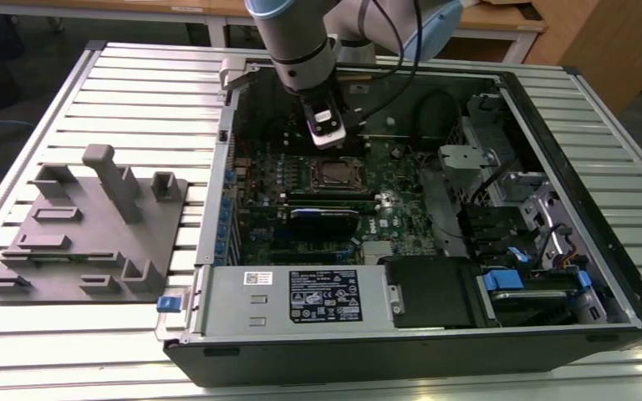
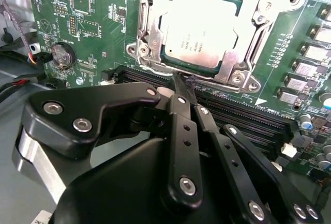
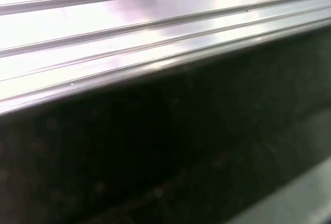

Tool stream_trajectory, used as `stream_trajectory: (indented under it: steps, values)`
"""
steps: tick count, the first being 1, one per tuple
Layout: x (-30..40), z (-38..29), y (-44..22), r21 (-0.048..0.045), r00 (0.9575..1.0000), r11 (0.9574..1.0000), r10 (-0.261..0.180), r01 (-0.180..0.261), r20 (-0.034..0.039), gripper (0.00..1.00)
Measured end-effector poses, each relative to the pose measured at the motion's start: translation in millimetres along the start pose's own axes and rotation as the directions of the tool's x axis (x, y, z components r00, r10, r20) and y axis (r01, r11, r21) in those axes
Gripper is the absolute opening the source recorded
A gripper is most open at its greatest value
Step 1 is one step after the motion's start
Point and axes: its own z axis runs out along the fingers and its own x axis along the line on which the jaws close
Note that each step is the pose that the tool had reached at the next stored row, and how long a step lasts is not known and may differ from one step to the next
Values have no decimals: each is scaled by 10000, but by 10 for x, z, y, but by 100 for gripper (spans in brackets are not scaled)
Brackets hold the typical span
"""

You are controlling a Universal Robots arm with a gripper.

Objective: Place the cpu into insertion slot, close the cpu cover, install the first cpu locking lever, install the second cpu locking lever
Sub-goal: 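Install the first cpu locking lever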

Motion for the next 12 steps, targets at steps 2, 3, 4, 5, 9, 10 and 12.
stream_trajectory:
  steps: [2,3,4,5,9,10,12]
  values:
    - [1,4,-1,1,10000,10000,0,0,0,10]
    - [2,5,-2,2,10000,10000,0,0,-1,10]
    - [1,6,-1,2,10000,10000,1,-1,-3,10]
    - [-3,8,0,3,10000,10000,1,-1,-3,10]
    - [-30,19,10,0,10000,10000,0,0,-3,10]
    - [-35,21,11,1,10000,10000,1,-1,-5,10]
    - [-40,23,13,3,10000,10000,2,-2,-7,10]
